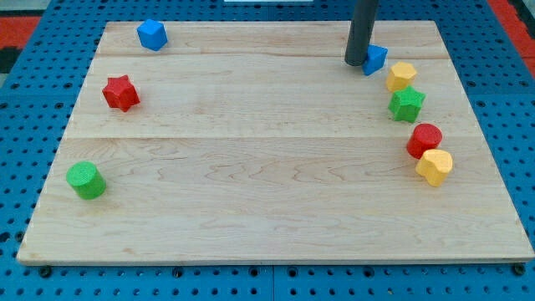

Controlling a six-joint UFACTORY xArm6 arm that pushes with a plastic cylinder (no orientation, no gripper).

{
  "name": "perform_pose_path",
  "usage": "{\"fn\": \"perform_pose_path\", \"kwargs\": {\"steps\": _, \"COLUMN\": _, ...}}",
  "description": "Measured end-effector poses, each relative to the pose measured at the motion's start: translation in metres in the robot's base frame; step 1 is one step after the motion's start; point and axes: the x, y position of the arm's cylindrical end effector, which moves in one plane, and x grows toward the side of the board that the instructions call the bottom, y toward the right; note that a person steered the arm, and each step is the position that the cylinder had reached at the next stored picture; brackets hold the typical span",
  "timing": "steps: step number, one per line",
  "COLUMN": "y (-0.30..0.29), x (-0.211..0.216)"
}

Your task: Slide the blue cube to the top right

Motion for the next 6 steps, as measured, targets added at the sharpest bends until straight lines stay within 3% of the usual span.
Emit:
{"fn": "perform_pose_path", "kwargs": {"steps": 3, "y": 0.02, "x": -0.01}}
{"fn": "perform_pose_path", "kwargs": {"steps": 4, "y": -0.112, "x": -0.013}}
{"fn": "perform_pose_path", "kwargs": {"steps": 5, "y": -0.167, "x": 0.025}}
{"fn": "perform_pose_path", "kwargs": {"steps": 6, "y": -0.304, "x": 0.034}}
